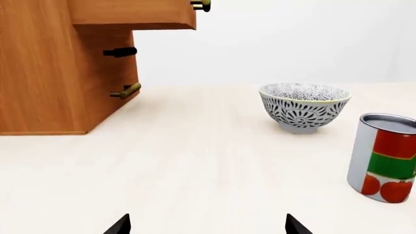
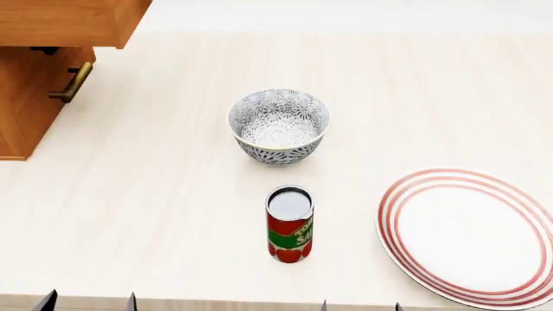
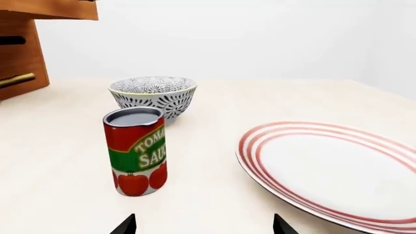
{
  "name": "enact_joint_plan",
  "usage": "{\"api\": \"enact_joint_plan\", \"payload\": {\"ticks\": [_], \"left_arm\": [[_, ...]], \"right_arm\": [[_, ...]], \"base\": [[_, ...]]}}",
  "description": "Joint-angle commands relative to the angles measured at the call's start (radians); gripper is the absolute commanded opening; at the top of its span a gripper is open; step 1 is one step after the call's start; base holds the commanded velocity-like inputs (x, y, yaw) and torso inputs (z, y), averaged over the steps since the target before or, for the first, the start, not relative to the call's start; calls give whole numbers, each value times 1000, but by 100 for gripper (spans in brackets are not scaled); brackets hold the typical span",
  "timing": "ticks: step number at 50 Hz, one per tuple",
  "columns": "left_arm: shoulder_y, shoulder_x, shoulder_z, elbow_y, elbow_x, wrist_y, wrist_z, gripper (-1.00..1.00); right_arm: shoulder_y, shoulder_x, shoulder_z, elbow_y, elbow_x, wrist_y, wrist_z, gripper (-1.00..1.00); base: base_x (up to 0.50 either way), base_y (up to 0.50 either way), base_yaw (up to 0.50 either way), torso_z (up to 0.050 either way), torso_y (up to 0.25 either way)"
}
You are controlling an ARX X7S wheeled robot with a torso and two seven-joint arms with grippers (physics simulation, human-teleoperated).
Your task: Put the bowl on the plate.
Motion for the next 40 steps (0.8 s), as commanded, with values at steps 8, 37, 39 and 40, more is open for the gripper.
{"api": "enact_joint_plan", "payload": {"ticks": [8, 37, 39, 40], "left_arm": [[7, -28, 30, 31, -35, -4, -30, 100], [19, -63, 72, 75, -71, -3, -57, 100], [18, -64, 76, 75, -66, -2, -63, 100], [15, -63, 80, 68, -38, 5, -84, 100]], "right_arm": [[-11, 35, -6, -14, 21, -7, 61, 100], [-36, 68, -26, -55, 58, -18, 102, 100], [-38, 71, -29, -61, 56, -14, 107, 100], [-39, 72, -30, -62, 56, -13, 108, 100]], "base": [[0, 0, 0, 0, 0], [0, 0, 0, 0, 0], [0, 0, 0, 0, 0], [0, 0, 0, 0, 0]]}}
